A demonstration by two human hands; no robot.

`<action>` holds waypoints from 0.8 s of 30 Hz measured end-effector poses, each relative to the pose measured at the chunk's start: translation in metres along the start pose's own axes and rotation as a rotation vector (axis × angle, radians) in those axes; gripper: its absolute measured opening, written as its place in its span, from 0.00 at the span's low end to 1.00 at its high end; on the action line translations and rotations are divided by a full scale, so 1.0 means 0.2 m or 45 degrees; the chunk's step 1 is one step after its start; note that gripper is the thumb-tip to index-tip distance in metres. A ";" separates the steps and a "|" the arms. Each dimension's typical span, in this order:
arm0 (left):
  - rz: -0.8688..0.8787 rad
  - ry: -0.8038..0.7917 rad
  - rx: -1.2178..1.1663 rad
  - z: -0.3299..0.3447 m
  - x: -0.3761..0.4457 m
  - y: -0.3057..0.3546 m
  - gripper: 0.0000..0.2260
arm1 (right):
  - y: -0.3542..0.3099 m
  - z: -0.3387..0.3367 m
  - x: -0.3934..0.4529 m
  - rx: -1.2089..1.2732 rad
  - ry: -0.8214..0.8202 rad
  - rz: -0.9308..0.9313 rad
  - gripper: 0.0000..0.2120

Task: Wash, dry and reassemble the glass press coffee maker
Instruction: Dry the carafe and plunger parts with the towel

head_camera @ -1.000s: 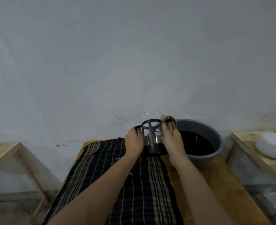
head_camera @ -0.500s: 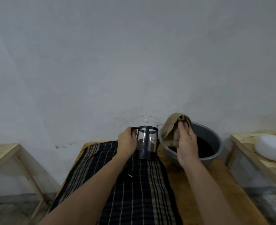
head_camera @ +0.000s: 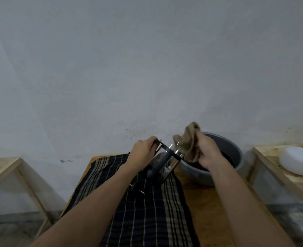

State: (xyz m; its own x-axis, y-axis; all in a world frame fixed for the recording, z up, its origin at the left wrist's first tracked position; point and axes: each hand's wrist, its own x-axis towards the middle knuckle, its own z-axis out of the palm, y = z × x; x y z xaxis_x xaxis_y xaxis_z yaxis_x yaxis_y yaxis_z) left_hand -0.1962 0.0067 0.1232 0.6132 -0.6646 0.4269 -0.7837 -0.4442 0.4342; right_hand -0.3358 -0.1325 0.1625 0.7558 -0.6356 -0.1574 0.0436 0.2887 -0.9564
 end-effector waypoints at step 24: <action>0.413 -0.254 0.399 -0.02 -0.01 0.03 0.11 | 0.26 -0.08 0.09 -0.791 -0.415 0.039 0.05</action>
State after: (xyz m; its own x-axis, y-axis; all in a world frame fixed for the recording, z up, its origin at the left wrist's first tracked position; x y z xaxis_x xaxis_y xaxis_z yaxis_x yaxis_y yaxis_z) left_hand -0.2019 0.0068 0.1279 0.3259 -0.8870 0.3272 -0.9419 -0.3345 0.0315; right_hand -0.3307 -0.1407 0.1067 0.9123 -0.3586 -0.1976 -0.2887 -0.2211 -0.9315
